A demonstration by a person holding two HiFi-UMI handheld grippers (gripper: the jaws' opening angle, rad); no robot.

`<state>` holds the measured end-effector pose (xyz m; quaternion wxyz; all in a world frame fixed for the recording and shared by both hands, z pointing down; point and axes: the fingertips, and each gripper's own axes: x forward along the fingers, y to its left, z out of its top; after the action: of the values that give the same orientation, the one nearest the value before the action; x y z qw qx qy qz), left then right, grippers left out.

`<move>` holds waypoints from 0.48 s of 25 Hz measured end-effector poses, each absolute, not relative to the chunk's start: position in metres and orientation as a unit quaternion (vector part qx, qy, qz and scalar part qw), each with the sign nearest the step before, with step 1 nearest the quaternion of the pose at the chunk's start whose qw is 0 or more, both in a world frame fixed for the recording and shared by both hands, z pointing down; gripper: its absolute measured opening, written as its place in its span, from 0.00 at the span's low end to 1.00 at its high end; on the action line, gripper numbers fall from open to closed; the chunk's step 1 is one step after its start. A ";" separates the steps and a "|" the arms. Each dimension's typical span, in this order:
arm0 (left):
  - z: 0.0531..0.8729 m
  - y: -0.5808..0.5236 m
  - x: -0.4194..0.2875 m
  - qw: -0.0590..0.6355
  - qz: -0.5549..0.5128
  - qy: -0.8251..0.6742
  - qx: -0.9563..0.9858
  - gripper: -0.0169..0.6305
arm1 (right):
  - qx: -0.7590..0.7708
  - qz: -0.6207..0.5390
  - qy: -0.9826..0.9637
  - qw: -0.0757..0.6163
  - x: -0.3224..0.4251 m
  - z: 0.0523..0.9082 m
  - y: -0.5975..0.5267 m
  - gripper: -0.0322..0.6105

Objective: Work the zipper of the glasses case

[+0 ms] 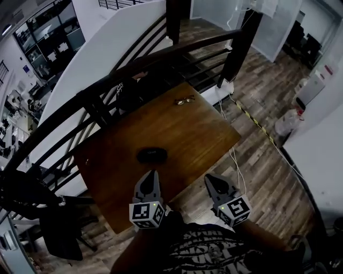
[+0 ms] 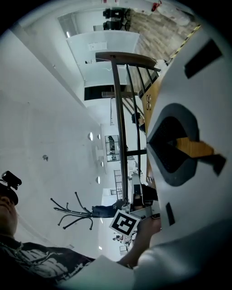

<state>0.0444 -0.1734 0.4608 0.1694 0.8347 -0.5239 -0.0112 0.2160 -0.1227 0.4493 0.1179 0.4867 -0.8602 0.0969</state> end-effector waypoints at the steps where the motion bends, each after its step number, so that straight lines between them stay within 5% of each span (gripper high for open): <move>1: 0.466 -0.185 0.039 0.175 -0.011 -0.525 0.833 0.04 | 0.484 0.095 -0.861 0.123 0.210 0.452 -0.136 0.04; 12: 0.520 -0.262 0.001 0.214 0.035 -0.557 0.802 0.04 | 0.433 0.124 -0.883 0.133 0.175 0.474 -0.253 0.04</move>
<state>0.0007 -0.2623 0.5198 0.2141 0.8015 -0.5572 0.0354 0.1746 -0.2531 0.4743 0.1334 0.4331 -0.8827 0.1243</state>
